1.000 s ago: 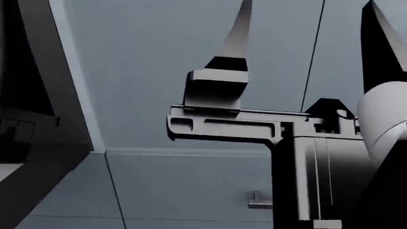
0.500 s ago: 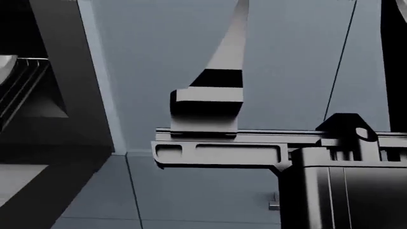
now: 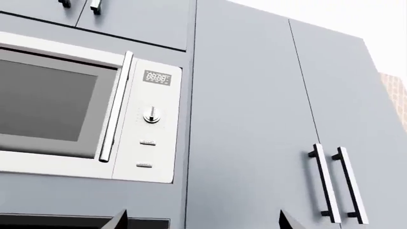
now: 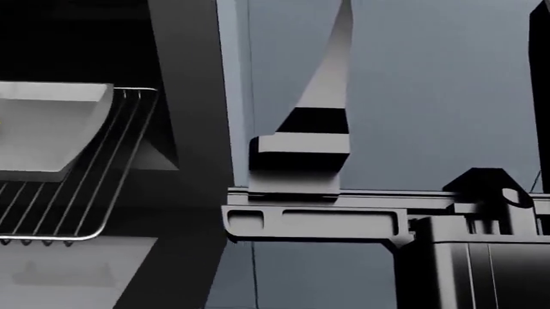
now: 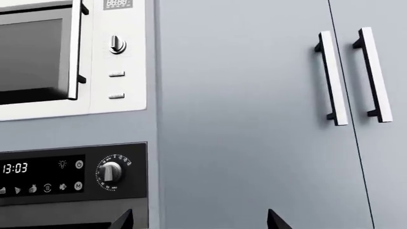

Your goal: Pick the corn from the oven and place it on the plate on the counter.

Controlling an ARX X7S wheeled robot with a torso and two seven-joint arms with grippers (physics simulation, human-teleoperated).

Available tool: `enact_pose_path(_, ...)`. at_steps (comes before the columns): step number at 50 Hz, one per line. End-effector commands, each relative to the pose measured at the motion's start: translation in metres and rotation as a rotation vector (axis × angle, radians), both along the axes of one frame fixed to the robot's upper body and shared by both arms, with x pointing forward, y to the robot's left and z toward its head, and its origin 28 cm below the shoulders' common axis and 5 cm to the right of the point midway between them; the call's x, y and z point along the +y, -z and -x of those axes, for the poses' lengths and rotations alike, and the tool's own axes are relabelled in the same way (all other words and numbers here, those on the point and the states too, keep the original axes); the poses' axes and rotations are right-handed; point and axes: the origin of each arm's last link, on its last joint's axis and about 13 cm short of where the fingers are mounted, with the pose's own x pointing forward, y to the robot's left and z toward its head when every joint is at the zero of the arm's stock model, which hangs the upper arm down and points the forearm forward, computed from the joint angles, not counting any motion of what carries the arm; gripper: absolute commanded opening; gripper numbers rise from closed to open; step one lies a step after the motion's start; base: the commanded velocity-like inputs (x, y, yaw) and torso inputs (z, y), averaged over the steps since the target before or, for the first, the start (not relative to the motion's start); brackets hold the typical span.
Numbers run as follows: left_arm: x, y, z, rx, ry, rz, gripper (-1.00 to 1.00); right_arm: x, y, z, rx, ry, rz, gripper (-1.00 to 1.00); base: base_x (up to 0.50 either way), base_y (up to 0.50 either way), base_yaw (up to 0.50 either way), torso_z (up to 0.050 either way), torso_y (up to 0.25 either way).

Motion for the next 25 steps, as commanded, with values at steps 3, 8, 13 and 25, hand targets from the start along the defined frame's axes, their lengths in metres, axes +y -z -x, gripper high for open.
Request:
enact_pose_path(3,0.0,-0.0021,0.0026,-0.008,-0.001,0.0,1.0,0.0006,-0.0002,0.0009,-0.002,-0.011,-0.002,1.0,0.09,0.5,0.0,0.0,0.0)
enact_pose_path(8,-0.0001,0.0002,0.0016,-0.006,-0.001,0.001,1.0,0.0009,0.0011,0.0004,0.001,-0.012,-0.002,1.0,0.09,0.5,0.0,0.0,0.0)
enact_pose_path(13,-0.0002,0.0014,0.0015,-0.004,-0.002,0.001,1.0,0.0018,0.0035,-0.0003,0.007,-0.016,-0.003,1.0,0.09,0.5,0.0,0.0,0.0)
enact_pose_path(25,-0.0004,0.002,0.0026,-0.004,-0.007,-0.002,1.0,0.0017,0.0044,0.0,0.012,-0.023,-0.007,1.0,0.09,0.5,0.0,0.0,0.0)
